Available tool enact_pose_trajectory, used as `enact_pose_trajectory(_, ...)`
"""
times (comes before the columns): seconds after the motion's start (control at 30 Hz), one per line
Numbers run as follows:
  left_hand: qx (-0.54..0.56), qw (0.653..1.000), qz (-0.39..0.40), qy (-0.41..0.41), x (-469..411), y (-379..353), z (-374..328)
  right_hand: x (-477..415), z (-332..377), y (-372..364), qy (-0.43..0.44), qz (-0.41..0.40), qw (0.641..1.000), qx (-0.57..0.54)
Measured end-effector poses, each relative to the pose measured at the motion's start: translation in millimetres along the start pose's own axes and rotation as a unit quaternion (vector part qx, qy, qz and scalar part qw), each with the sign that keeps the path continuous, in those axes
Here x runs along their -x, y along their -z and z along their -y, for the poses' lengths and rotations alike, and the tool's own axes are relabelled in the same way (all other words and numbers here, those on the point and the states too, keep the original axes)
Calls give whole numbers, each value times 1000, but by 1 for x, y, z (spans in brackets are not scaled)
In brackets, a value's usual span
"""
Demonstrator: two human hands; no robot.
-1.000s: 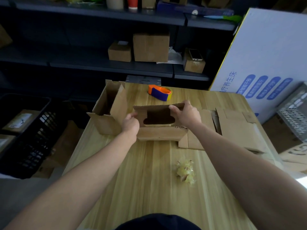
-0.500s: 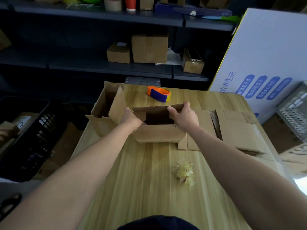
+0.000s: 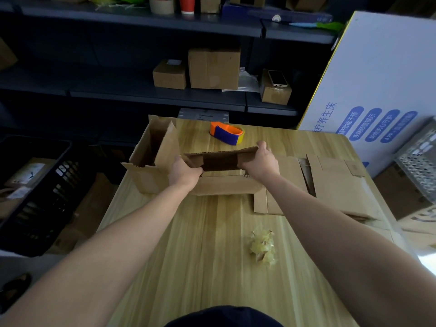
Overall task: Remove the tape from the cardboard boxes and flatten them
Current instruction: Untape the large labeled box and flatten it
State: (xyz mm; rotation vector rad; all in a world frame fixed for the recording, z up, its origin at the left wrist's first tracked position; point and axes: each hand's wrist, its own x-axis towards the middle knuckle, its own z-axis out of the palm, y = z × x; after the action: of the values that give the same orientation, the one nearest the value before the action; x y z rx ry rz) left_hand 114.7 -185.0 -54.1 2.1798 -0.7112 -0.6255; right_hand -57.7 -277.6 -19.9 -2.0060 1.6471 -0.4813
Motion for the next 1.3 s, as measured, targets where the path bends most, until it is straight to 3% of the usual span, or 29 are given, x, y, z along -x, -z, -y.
enact_pose_trajectory(0.2, 82, 995, -53, -20, 0, 2, 2, -1, 12, 1, 18, -22, 1000, 9)
enact_pose_trajectory(0.37, 221, 974, -51, 6, -4, 8, 1, -2, 17, 11, 66, -8, 996, -68)
enact_pose_trajectory(0.47, 319, 943, -45, 81, -6, 12, -5, -5, 9, 26, 99, 12, 992, -82)
enact_pose_trajectory(0.53, 388, 911, 11, 138, -8, 12, -10, -4, 5, 29, 117, 14, 990, -78)
enact_pose_trajectory(0.6, 483, 858, 90, 151, -4, 11, -18, -2, 3, 27, 113, 26, 991, -70)
enact_pose_trajectory(0.67, 522, 832, 135, 134, -2, 8, -25, 3, 3, 23, 113, 63, 990, -48)
enact_pose_trajectory(0.87, 502, 846, 67, 165, -7, -6, -33, 12, 1, 32, 119, 254, 959, 39)
enact_pose_trajectory(0.93, 494, 854, 40, 160, -7, -9, -30, 14, -5, 35, 87, 289, 953, -19)
enact_pose_trajectory(1.0, 500, 852, 38, 150, -8, -11, -29, 15, -13, 36, 49, 238, 964, -105)
enact_pose_trajectory(1.1, 484, 862, 52, 144, -6, -12, -29, 11, -28, 39, -31, 129, 982, -134)
enact_pose_trajectory(1.3, 495, 857, 84, 115, -1, -10, -34, 8, -50, 42, -140, 133, 969, -155)
